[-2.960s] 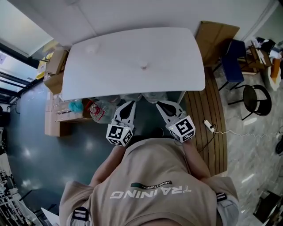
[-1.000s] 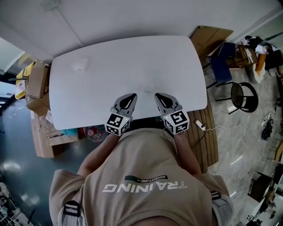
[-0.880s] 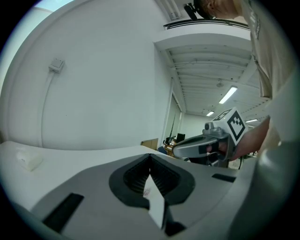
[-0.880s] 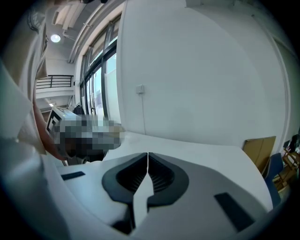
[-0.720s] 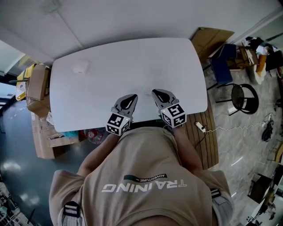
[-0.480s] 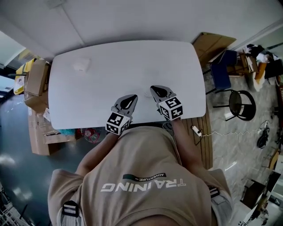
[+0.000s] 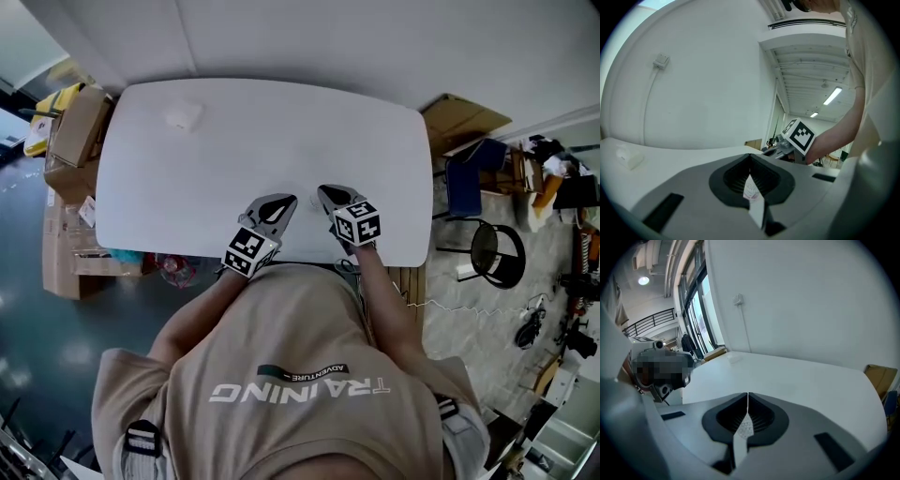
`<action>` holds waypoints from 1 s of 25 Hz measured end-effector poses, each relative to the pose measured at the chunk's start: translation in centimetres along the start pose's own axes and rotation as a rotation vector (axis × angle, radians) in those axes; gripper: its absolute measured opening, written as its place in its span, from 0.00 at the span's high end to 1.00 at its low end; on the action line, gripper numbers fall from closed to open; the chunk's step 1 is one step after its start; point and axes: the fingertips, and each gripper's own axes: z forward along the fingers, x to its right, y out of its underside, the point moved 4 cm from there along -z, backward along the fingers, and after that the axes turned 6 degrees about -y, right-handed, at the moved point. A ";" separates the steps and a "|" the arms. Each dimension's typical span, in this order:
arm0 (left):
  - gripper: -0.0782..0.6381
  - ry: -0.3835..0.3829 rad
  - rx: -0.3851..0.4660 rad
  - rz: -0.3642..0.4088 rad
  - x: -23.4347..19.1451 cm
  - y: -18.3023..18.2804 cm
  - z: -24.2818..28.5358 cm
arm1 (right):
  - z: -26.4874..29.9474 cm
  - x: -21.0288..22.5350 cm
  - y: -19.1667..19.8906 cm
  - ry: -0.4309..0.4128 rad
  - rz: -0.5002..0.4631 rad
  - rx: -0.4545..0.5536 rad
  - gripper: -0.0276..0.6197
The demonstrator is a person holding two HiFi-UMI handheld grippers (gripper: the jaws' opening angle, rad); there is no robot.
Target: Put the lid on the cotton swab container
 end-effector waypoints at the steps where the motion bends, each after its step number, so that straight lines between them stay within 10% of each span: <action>1: 0.87 -0.005 0.002 0.003 -0.1 0.0 0.0 | 0.2 0.1 0.2 -0.003 0.005 -0.007 0.92; 25: 0.87 0.021 0.003 0.024 0.1 -0.5 -0.1 | 2.9 -0.4 3.0 0.012 -0.088 -0.201 0.92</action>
